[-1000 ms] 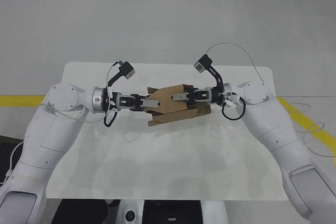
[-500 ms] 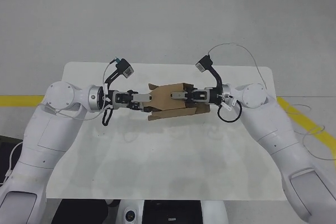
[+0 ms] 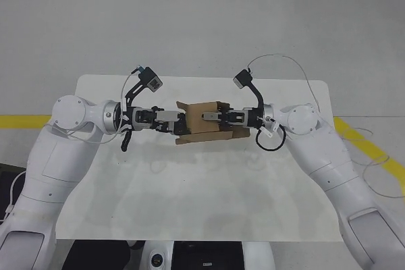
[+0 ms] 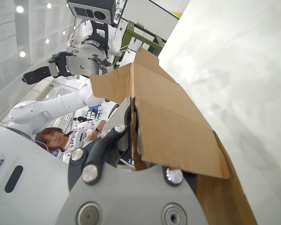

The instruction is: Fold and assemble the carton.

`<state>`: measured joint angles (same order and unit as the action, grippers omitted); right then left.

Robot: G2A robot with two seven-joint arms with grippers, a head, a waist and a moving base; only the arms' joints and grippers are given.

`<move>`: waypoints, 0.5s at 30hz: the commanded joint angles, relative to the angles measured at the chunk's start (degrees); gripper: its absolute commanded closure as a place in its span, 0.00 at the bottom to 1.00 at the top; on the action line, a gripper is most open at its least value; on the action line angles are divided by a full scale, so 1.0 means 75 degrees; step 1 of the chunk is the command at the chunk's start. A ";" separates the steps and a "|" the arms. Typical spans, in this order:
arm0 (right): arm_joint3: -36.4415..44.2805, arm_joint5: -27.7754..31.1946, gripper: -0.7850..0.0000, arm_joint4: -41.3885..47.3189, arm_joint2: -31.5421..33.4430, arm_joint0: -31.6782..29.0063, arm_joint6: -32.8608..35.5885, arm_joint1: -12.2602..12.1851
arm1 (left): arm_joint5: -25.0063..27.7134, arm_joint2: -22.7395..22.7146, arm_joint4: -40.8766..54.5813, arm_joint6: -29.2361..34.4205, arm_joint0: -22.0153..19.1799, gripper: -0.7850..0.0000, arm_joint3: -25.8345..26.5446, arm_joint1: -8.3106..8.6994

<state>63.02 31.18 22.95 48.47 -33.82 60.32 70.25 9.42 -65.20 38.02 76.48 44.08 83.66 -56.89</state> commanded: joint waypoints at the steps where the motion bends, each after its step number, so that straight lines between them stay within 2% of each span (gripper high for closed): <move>1: 0.0076 -0.0015 1.00 -0.0038 -0.0024 -0.0020 -0.0044 0.0018 | 0.0002 0.0043 -0.0028 -0.0013 -0.0023 0.00 0.0009 -0.0013; 15: 0.0378 -0.0066 1.00 0.0029 -0.0115 -0.0105 -0.0102 0.0158 | 0.0136 0.0179 -0.0636 -0.0352 -0.0138 0.00 -0.0050 -0.0062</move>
<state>65.76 30.77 23.20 47.56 -34.56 59.51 71.39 10.23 -63.85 33.87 74.04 43.00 83.12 -57.36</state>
